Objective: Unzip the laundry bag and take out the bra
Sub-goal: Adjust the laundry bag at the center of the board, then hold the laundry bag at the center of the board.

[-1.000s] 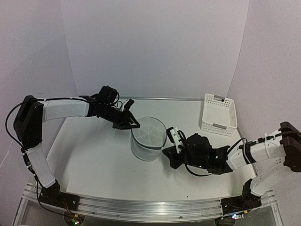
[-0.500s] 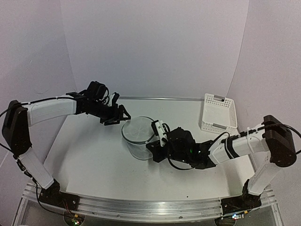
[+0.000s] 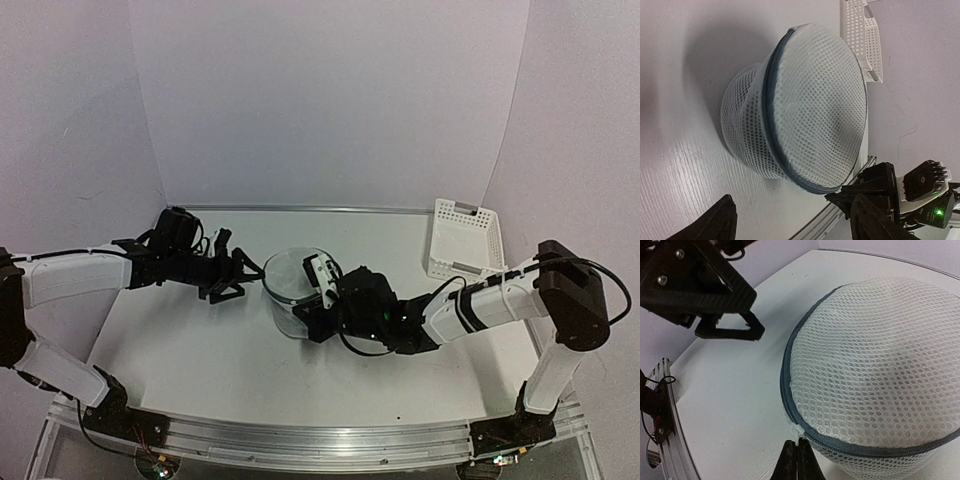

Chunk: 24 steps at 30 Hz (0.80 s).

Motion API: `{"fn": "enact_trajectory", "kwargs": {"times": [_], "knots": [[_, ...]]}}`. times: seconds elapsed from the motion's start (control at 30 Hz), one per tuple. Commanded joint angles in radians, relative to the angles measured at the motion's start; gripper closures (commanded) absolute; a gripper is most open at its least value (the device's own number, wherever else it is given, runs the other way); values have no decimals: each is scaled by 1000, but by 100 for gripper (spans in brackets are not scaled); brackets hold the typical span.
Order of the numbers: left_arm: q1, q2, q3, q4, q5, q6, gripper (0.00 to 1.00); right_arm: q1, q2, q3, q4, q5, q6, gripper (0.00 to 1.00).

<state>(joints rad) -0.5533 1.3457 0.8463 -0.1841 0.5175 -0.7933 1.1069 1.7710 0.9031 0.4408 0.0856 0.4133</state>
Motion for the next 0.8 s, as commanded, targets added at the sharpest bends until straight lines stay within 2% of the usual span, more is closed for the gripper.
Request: {"fn": "enact_trajectory", "kwargs": {"times": [0.0,0.1,0.3,0.47,0.57,0.7,0.77], "knots": [[0,-2,-63,246,92,-143,21,6,1,47,54,-29,7,100],[-10,37,-76,311,107,-183,21,8,-4,39,56,-34,6,100],[-46,131,-9,332,111,-188,23,14,-31,7,56,-26,-2,100],[-76,208,31,338,116,-198,29,18,-58,-23,61,-9,-4,100],[-83,245,39,349,117,-207,40,18,-72,-34,61,-6,-8,100],[-90,265,54,365,124,-214,64,18,-87,-55,61,7,-11,100],[-91,268,57,366,124,-215,80,18,-96,-66,61,14,-11,100]]}}
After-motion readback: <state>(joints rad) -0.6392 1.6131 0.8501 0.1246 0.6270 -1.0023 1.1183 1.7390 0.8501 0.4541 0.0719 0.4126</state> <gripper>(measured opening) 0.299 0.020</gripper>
